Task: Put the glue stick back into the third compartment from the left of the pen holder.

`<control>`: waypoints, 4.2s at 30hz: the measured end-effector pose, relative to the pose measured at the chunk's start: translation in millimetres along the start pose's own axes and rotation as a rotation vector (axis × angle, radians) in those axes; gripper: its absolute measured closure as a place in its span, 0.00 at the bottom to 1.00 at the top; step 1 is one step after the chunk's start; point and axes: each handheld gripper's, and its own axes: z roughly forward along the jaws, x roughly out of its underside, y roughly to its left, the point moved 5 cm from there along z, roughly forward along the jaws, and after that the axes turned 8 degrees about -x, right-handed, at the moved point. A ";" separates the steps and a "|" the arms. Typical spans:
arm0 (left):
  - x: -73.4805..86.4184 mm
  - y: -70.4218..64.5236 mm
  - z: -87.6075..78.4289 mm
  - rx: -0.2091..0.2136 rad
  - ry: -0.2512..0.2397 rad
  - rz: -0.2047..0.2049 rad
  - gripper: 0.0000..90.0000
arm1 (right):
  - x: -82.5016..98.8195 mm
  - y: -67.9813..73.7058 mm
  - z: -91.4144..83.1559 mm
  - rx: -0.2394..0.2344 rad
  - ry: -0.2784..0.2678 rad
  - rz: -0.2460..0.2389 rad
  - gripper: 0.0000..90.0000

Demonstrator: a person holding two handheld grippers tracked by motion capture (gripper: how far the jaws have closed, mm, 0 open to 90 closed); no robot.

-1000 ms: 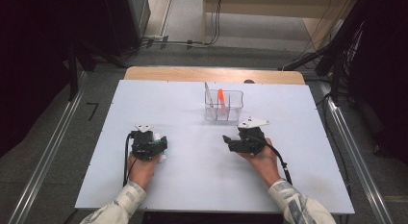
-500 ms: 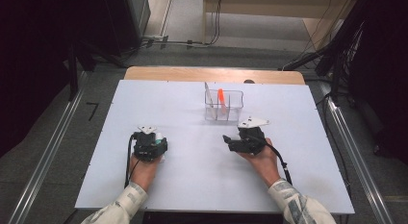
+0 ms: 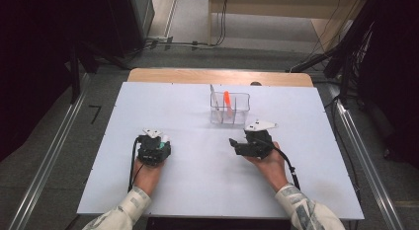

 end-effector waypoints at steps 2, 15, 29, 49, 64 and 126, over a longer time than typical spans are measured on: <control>-0.9 -1.2 -0.9 0.011 -0.006 -0.001 0.72 | 0.0 -0.1 -0.3 -0.001 -0.001 0.005 0.32; -9.3 -10.9 -10.5 0.068 -0.054 -0.007 0.72 | -0.3 -0.3 -1.0 -0.002 -0.006 0.007 0.32; -11.3 -18.6 -16.7 0.088 -0.088 0.026 0.73 | -0.3 -0.1 -1.4 -0.002 -0.007 0.006 0.32; -19.4 -22.0 -25.6 0.128 -0.136 -0.001 0.73 | -0.8 0.5 -2.1 -0.006 -0.012 0.007 0.32; -28.3 -34.5 -28.3 0.158 -0.171 -0.013 0.73 | -2.3 5.0 -0.9 -0.016 -0.016 0.002 0.33; -68.8 -139.7 -28.2 0.274 -0.238 0.032 0.72 | -23.4 37.2 11.7 -0.169 -0.067 0.039 0.33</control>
